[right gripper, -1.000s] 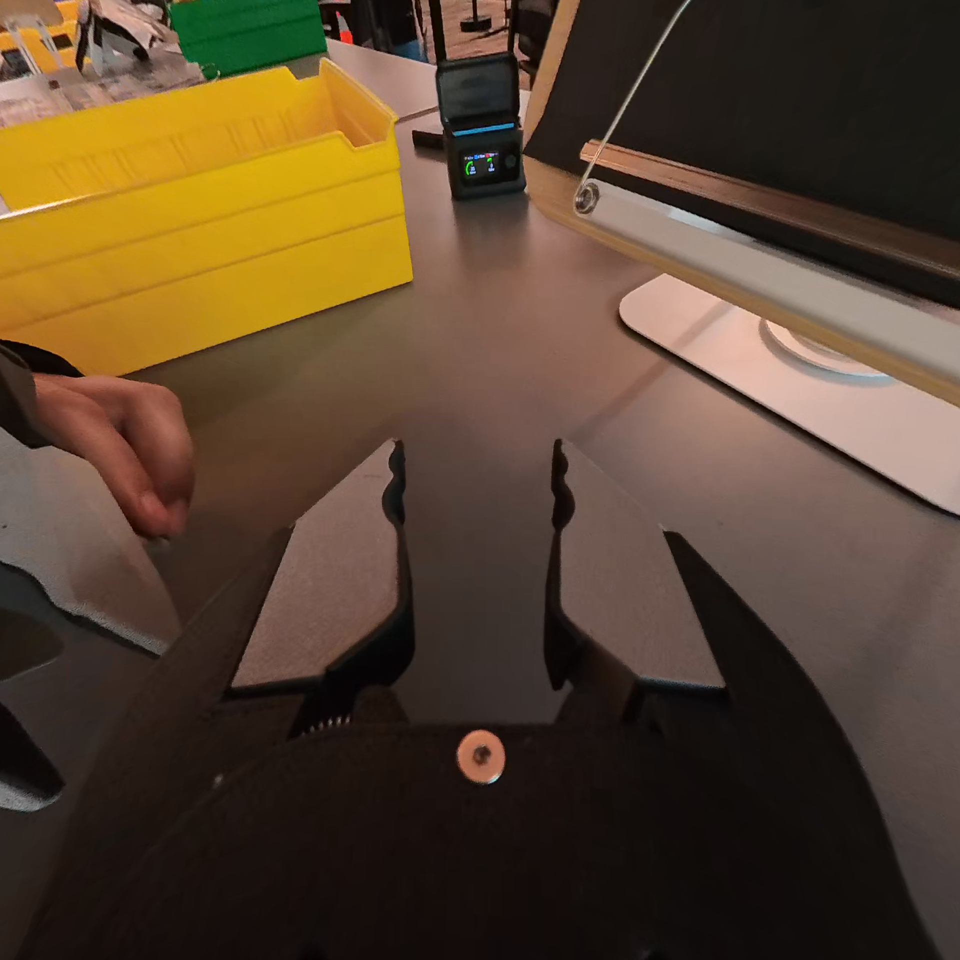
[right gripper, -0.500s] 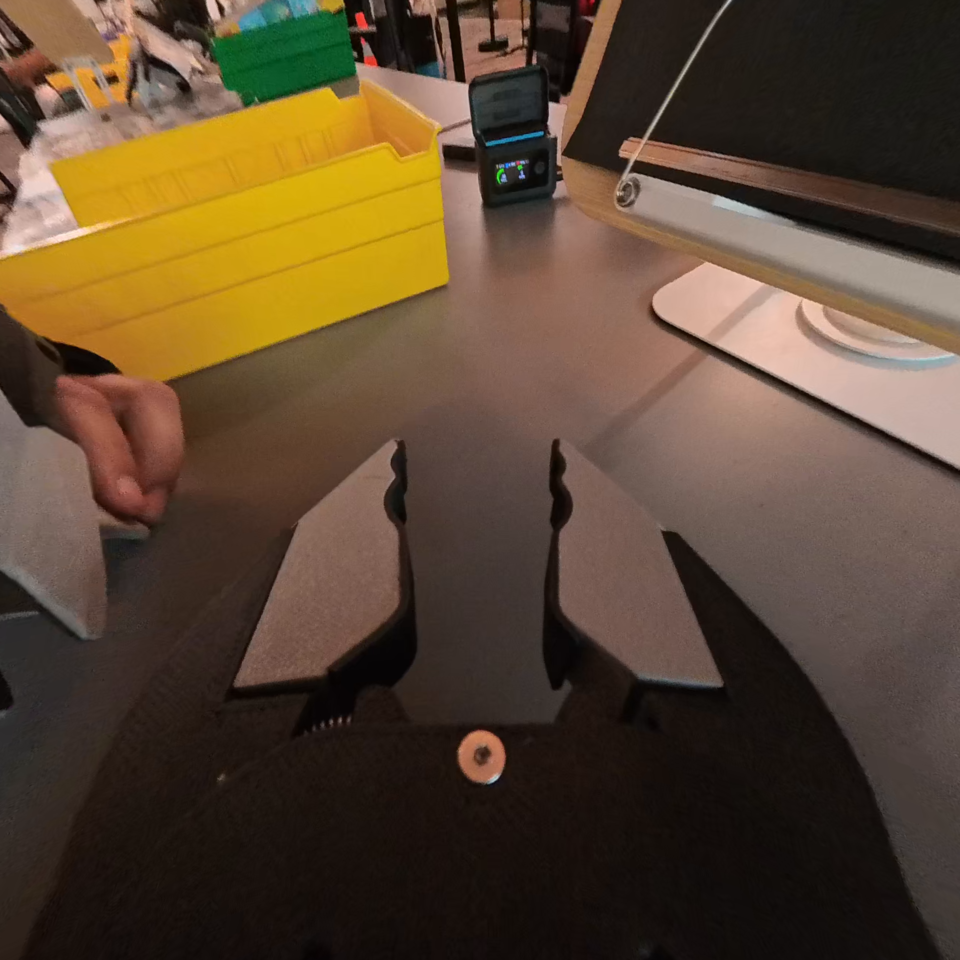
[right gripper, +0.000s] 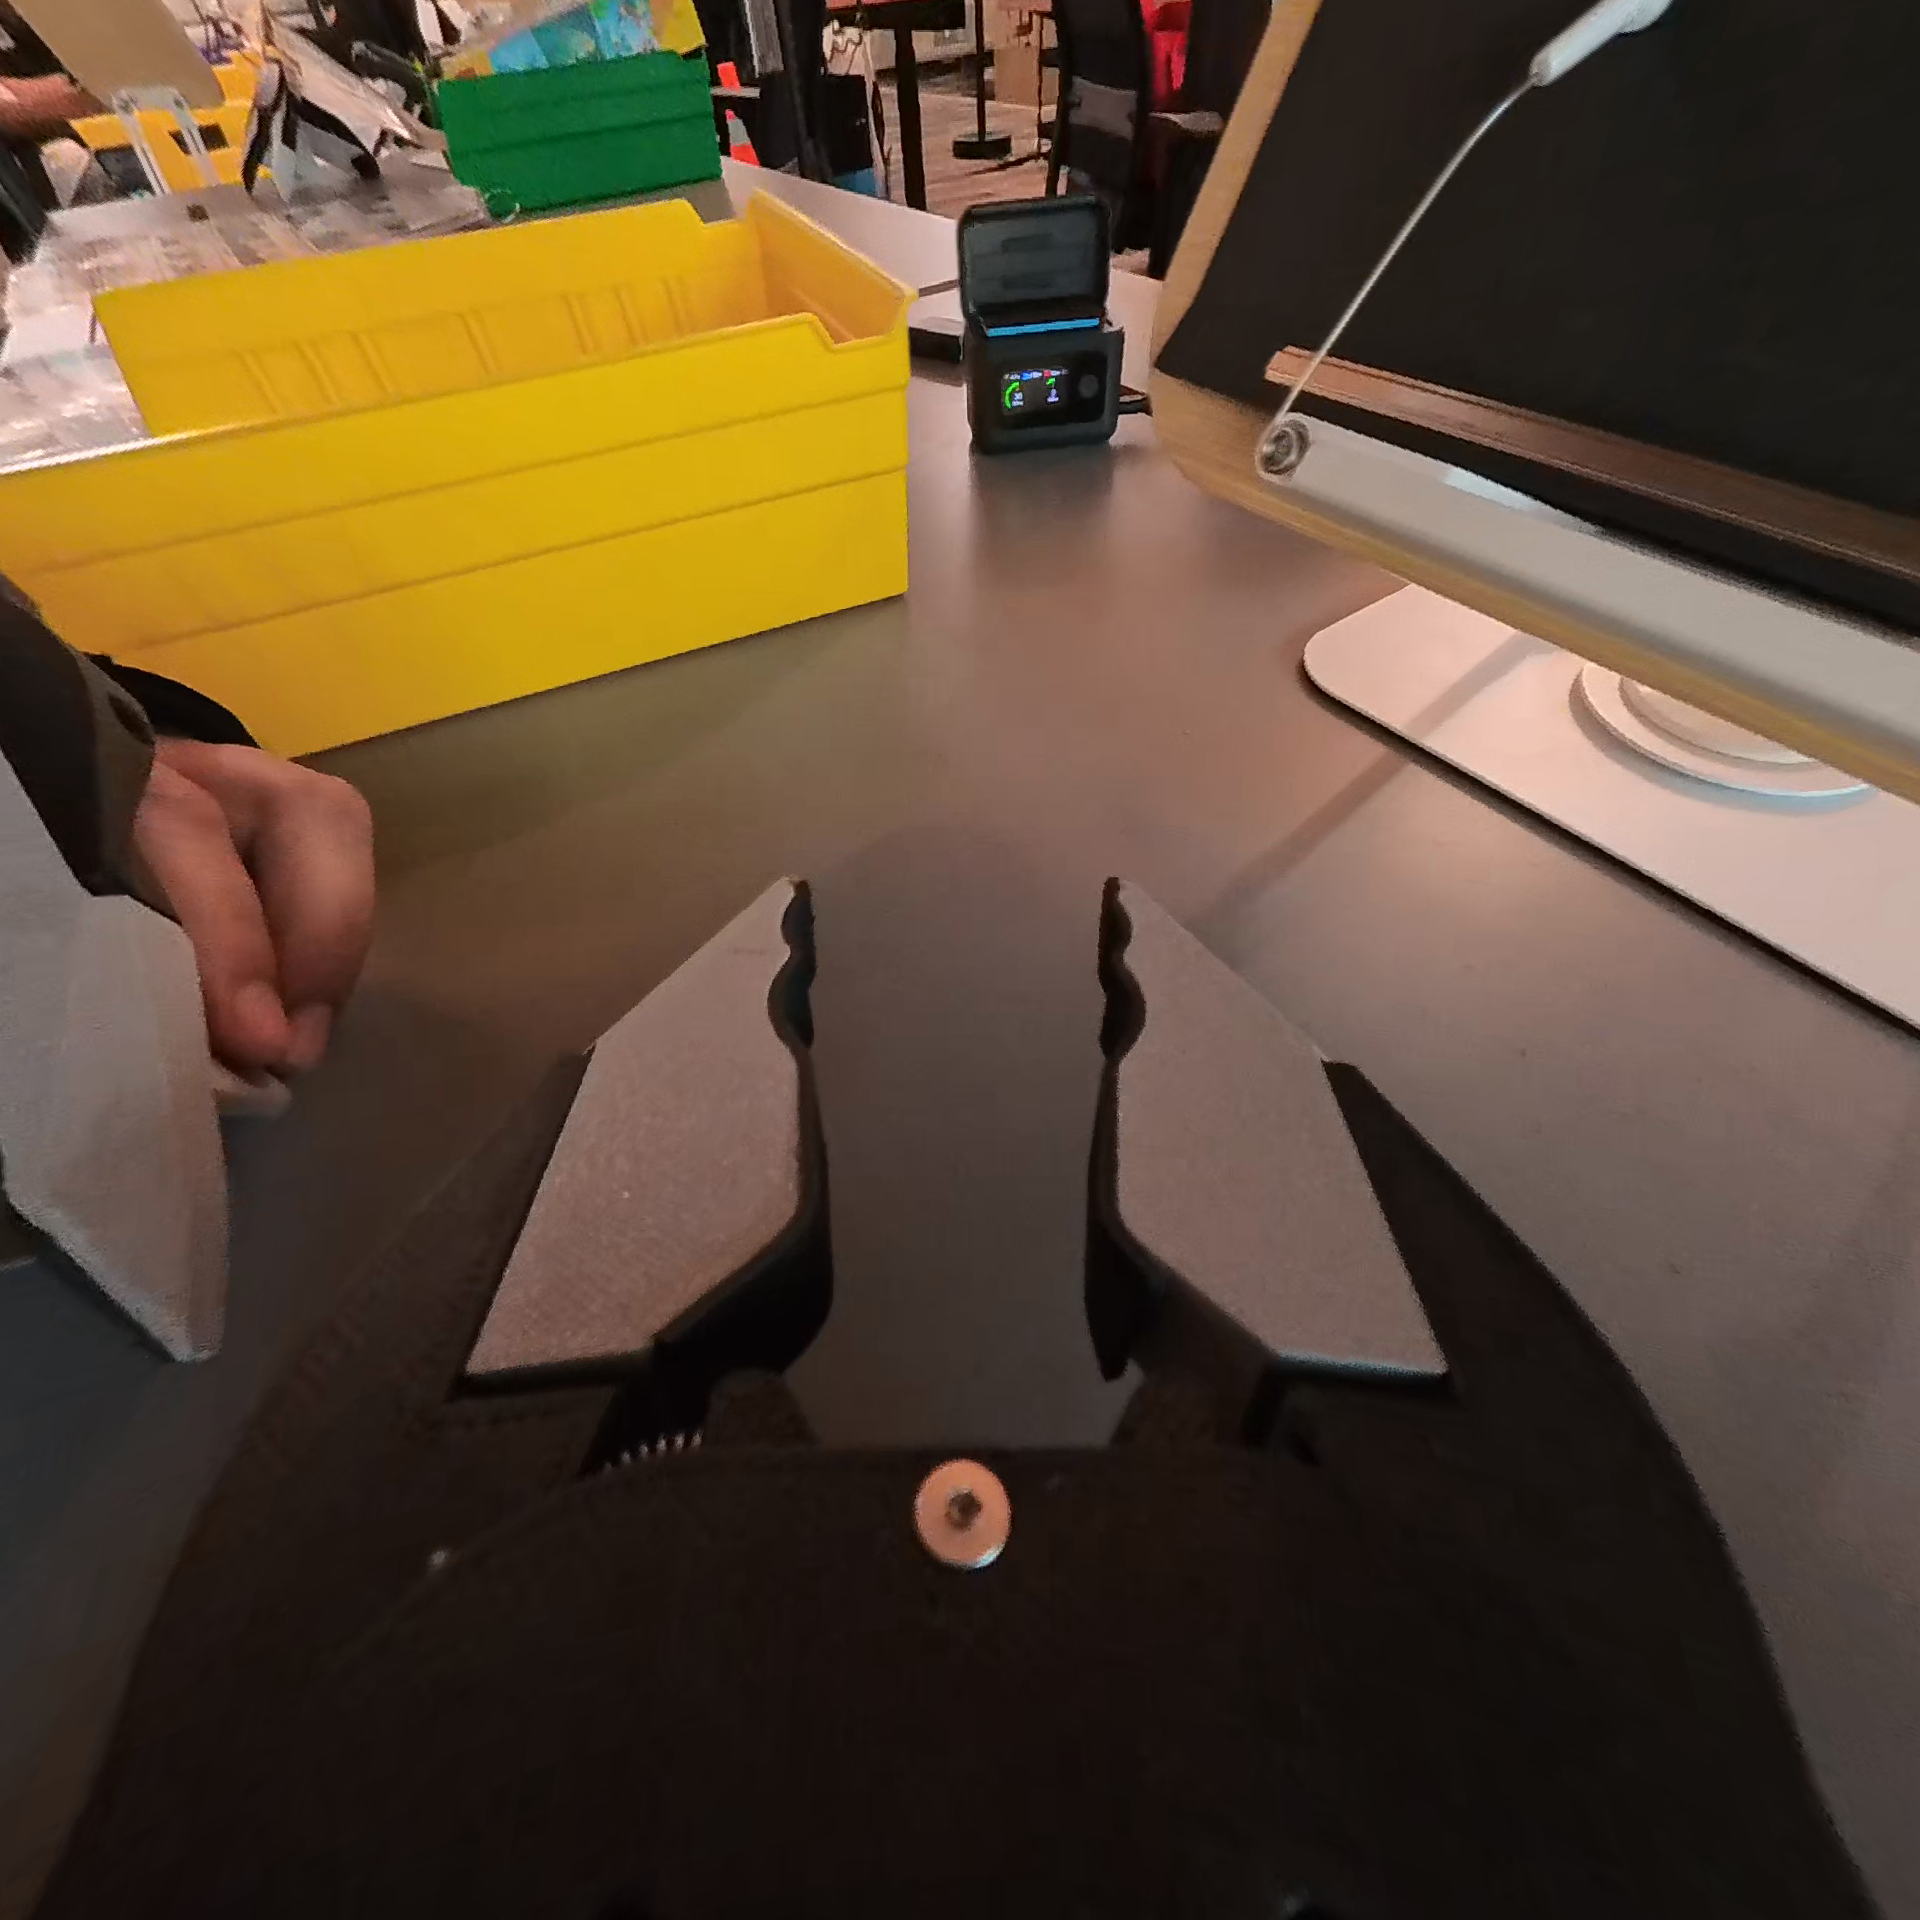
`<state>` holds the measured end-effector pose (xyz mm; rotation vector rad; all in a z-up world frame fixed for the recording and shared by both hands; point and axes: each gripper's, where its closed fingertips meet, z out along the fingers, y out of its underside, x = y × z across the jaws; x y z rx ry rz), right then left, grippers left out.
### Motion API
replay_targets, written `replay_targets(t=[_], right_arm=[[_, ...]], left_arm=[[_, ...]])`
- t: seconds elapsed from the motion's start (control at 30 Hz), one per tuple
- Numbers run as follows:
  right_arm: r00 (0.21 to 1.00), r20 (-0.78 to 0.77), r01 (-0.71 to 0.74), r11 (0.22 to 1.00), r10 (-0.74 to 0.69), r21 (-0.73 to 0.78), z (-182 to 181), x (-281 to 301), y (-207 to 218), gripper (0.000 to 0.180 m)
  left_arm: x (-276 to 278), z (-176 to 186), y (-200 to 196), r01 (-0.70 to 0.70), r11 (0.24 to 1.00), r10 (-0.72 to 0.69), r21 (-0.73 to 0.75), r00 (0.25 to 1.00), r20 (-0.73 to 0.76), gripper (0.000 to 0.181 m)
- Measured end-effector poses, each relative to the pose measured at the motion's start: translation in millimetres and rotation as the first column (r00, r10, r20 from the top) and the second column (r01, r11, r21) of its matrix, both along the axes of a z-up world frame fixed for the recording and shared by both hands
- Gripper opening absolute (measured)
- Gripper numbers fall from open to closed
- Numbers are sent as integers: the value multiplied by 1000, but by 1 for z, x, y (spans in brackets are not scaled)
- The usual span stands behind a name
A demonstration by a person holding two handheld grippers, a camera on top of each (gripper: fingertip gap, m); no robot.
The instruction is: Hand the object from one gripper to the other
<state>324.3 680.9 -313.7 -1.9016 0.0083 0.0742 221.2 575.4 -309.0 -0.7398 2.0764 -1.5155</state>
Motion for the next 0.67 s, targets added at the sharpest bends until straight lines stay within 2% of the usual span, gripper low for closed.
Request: replay_targets(t=[0.1, 0.27, 0.33, 0.43, 0.5, 0.57, 0.63, 0.67], right_arm=[[1000, 8, 8, 1000, -8, 12, 2, 1, -1, 53], [999, -31, 27, 999, -25, 43, 7, 9, -6, 55], [999, -37, 28, 999, -26, 36, 6, 11, -8, 56], [998, -39, 45, 998, -44, 41, 7, 15, -9, 55], [998, -50, 50, 998, -47, 49, 8, 16, -9, 55], [997, -51, 58, 997, -55, 52, 9, 18, -9, 55], [997, -56, 62, 997, -59, 52, 9, 20, -9, 55], [997, -60, 59, 997, -56, 49, 8, 19, -9, 55]], left_arm=[[2, -8, -5, 18, 999, -16, 26, 998, -53, 35], [-8, -8, -15, 28, 1000, -29, -13, 986, -164, 52], [-16, 4, -14, 8, 1000, -10, -15, 987, -161, 53], [-31, 42, -2, -29, 998, 22, -49, 990, -141, 53], [-37, 74, 21, -96, 995, 92, -23, 989, -117, 51], [-41, 113, 63, -212, 977, 213, 24, 975, -58, 51], [-40, 145, 122, -370, 925, 372, 82, 928, -5, 51], [-37, 153, 160, -467, 874, 470, 131, 883, 10, 48]])
